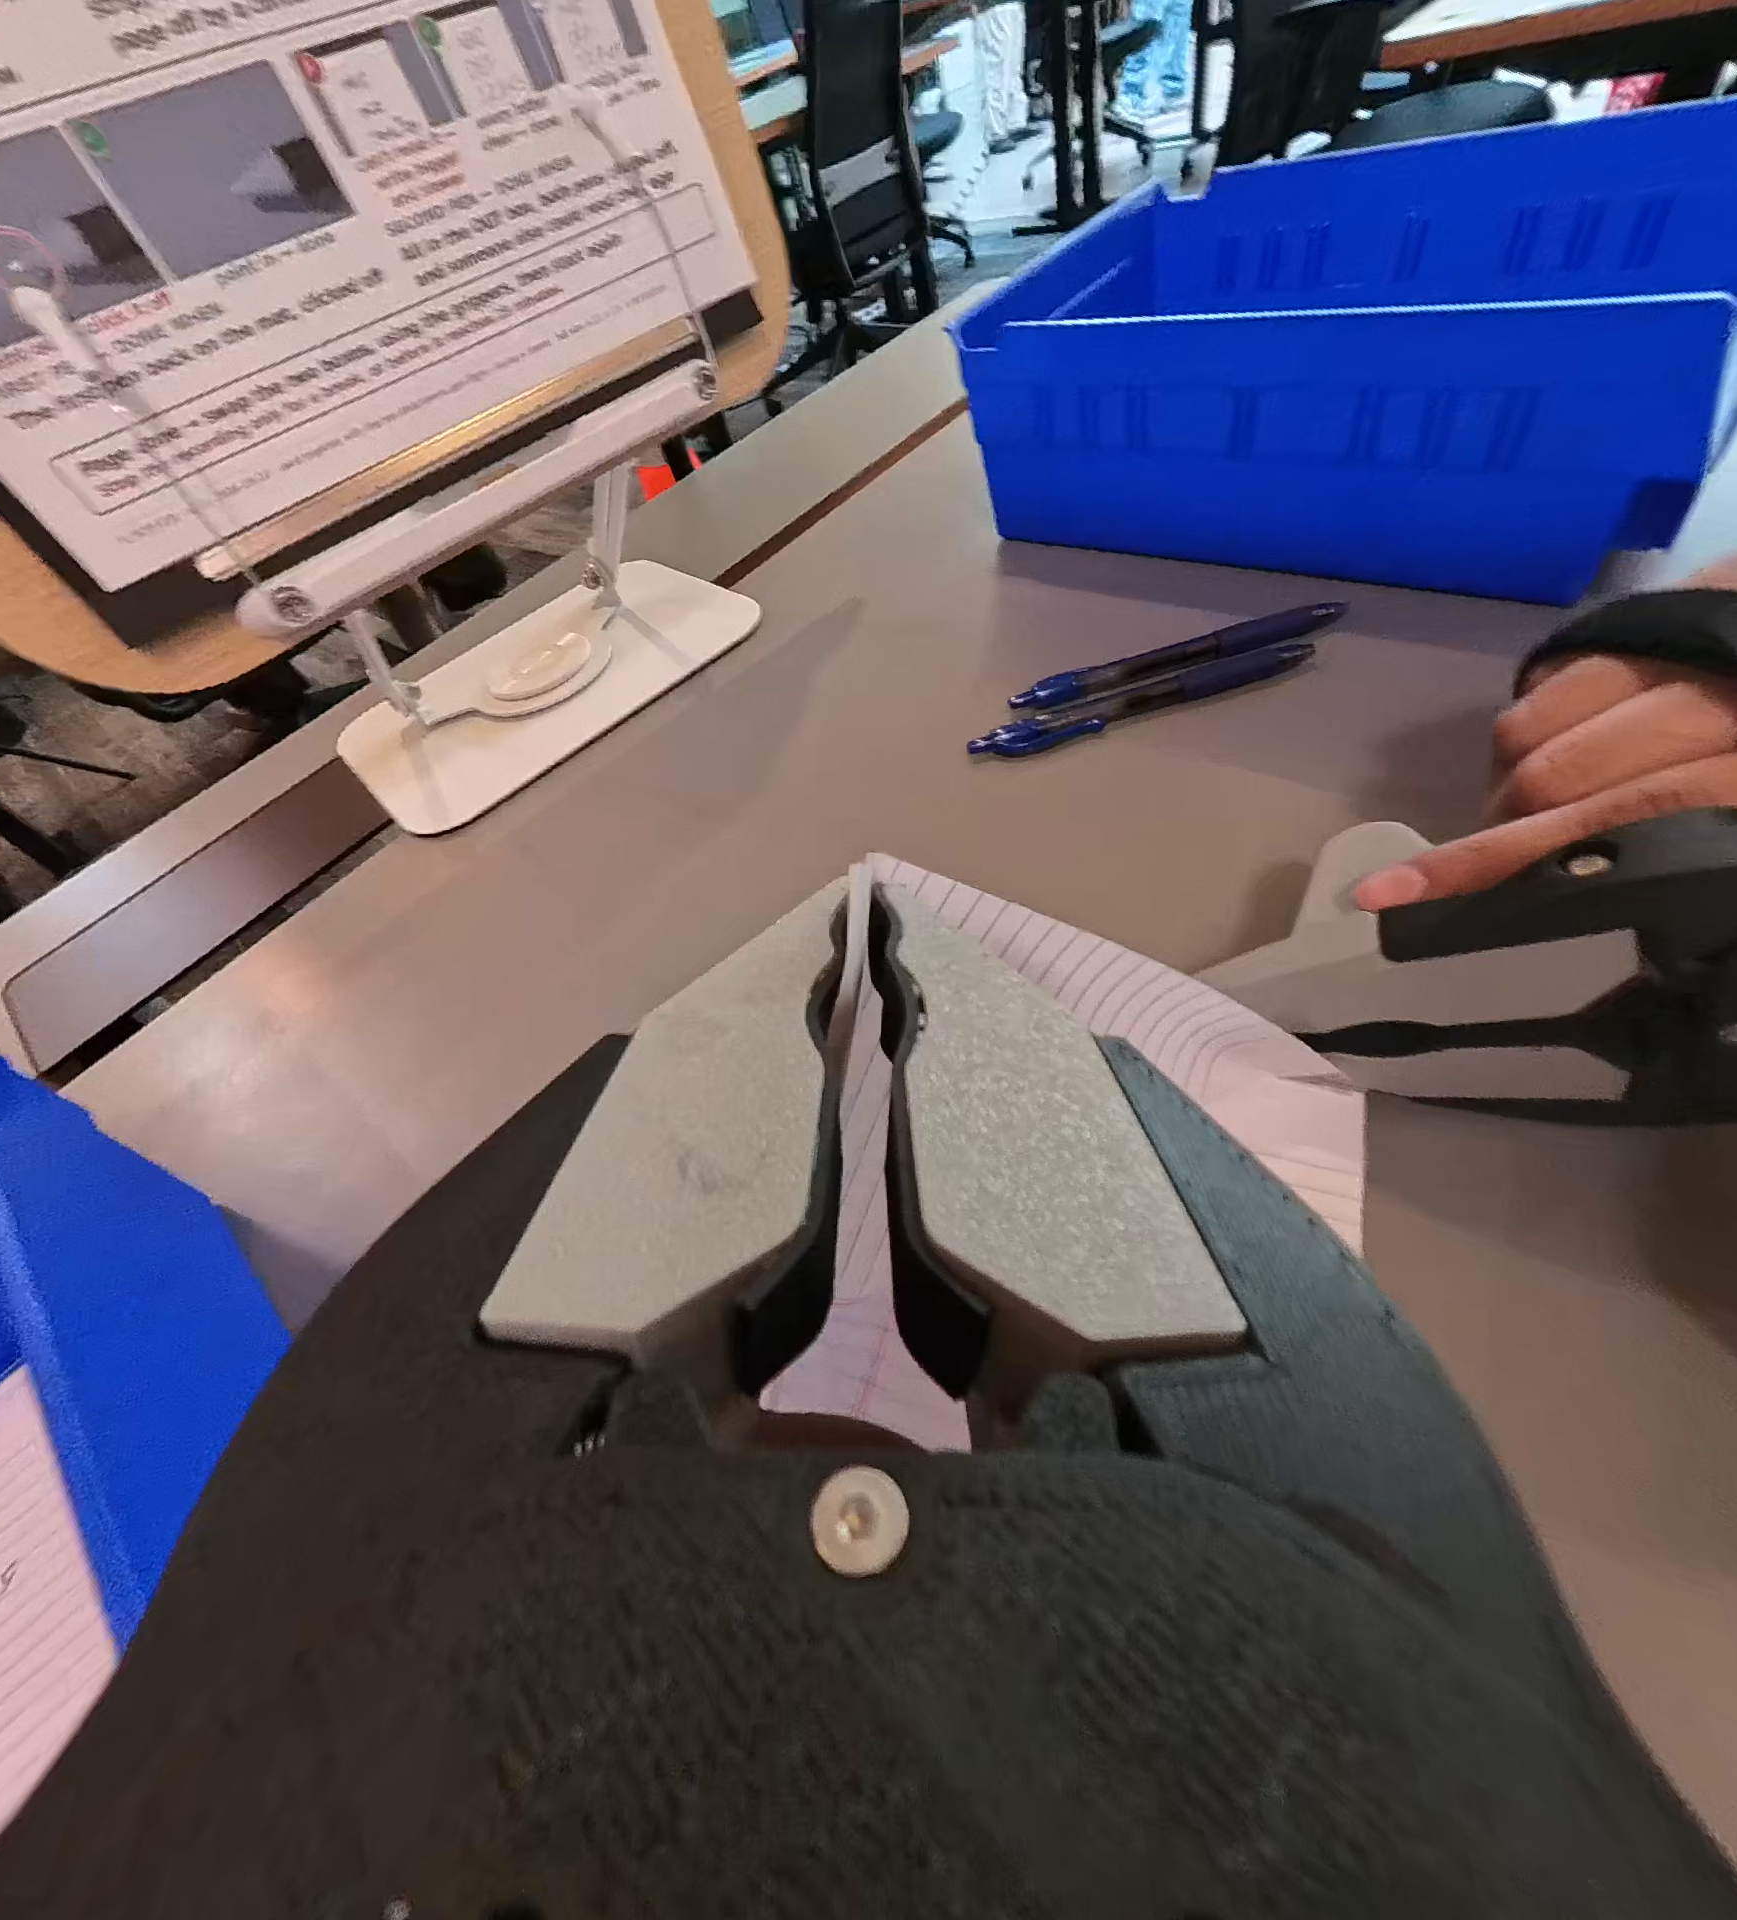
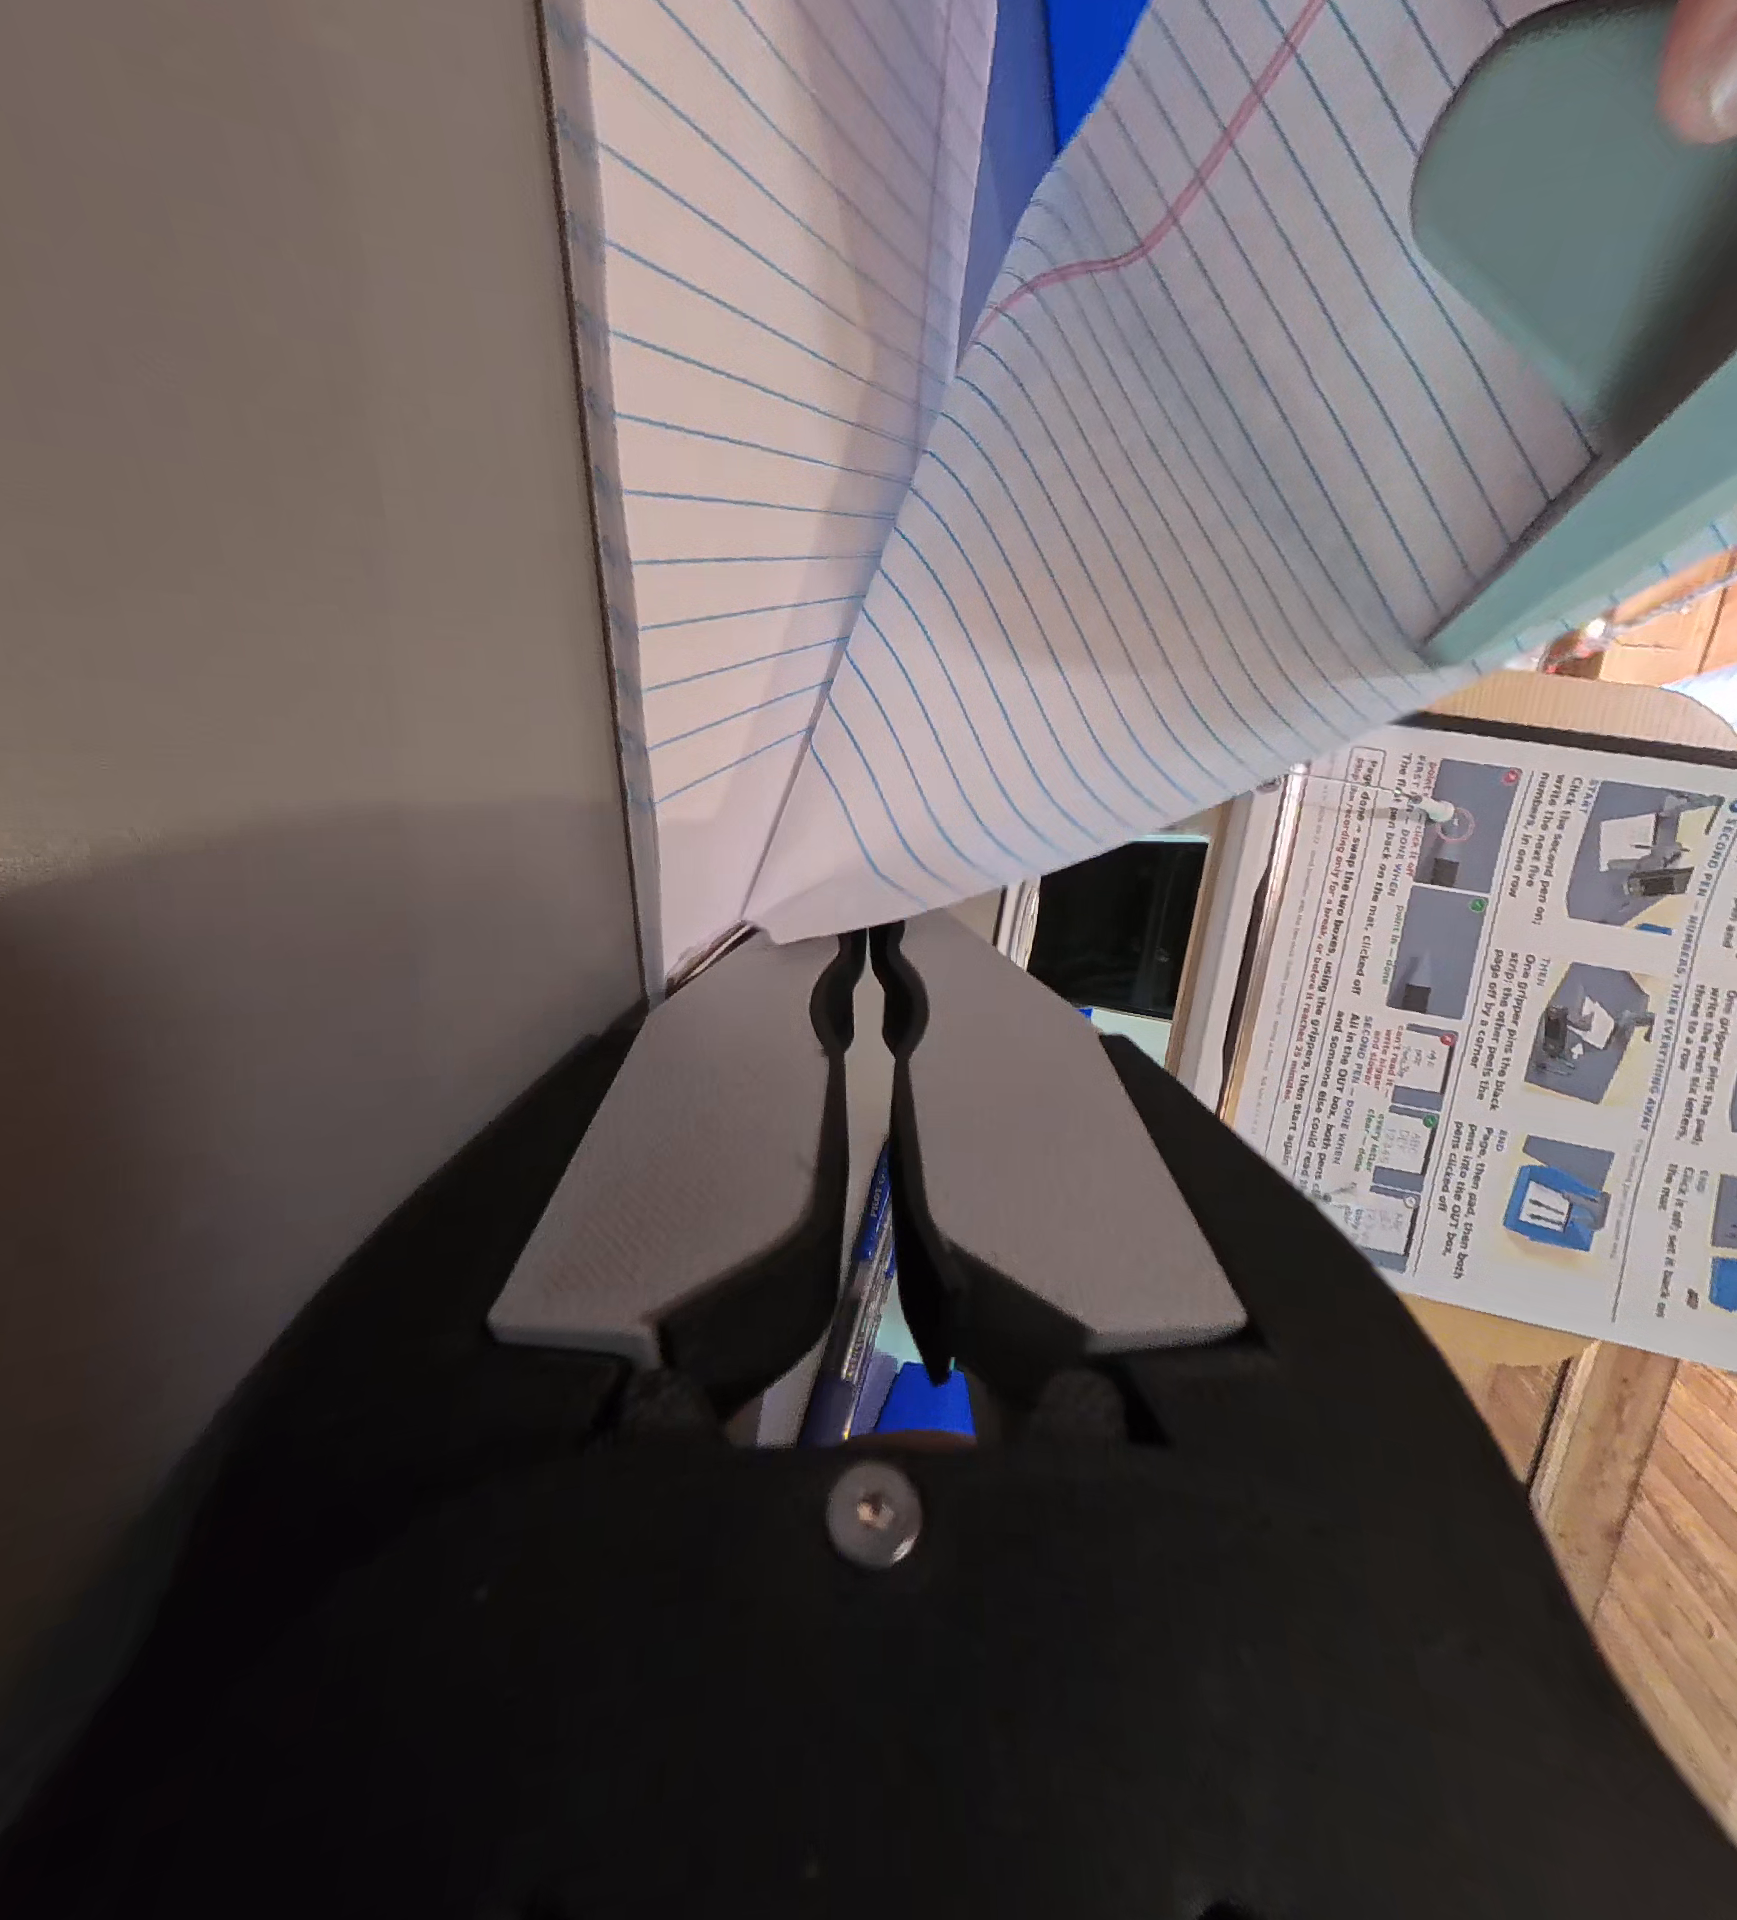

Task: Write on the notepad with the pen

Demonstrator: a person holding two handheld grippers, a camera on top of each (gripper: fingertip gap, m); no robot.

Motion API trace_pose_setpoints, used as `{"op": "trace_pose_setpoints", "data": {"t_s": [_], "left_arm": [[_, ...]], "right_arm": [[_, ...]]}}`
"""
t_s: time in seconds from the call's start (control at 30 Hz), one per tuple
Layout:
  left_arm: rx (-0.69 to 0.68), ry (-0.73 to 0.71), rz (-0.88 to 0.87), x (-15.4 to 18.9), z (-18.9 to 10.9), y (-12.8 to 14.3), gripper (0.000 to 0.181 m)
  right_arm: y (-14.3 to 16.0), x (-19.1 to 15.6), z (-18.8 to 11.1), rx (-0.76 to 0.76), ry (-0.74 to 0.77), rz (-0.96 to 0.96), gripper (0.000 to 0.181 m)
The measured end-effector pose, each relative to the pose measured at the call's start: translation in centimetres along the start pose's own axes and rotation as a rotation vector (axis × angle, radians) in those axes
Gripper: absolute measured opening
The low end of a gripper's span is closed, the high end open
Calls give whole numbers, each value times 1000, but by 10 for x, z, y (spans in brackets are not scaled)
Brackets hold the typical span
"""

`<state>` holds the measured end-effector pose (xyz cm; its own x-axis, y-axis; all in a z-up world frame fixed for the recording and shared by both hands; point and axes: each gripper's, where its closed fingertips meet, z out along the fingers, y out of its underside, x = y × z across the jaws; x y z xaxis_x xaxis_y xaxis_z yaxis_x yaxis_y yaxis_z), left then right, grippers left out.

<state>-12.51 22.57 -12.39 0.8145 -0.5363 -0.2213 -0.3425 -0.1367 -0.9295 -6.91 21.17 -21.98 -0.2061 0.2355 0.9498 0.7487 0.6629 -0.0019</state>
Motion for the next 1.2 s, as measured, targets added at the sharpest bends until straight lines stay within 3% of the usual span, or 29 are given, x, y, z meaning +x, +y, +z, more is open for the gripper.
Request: {"op": "trace_pose_setpoints", "data": {"t_s": [0.17, 0.37, 0.73, 0.83, 1.0, 1.1, 1.2], "left_arm": [[81, -21, -80, -15, -12, -10, 0], [72, -103, -39, -21, -9, -11, 0], [415, -363, -45, -55, -56, -62, 0], [532, -347, -123, -61, -76, -73, 0], [537, -252, -204, -59, -72, -72, 0], [498, -252, -151, -52, -66, -71, 0], [450, -189, -102, -35, -52, -69, 0]], "right_arm": [[3, 2, -2, -36, 31, 41, 0], [3, 2, -3, -24, 38, 74, 0], [2, 0, -3, -28, -1, 76, 0], [2, 0, -3, -27, -8, 87, 0], [2, 9, -7, 36, 45, 95, 0], [4, 40, -17, 96, 108, 267, 0], [5, 53, -20, 169, -45, 665, 0]]}}
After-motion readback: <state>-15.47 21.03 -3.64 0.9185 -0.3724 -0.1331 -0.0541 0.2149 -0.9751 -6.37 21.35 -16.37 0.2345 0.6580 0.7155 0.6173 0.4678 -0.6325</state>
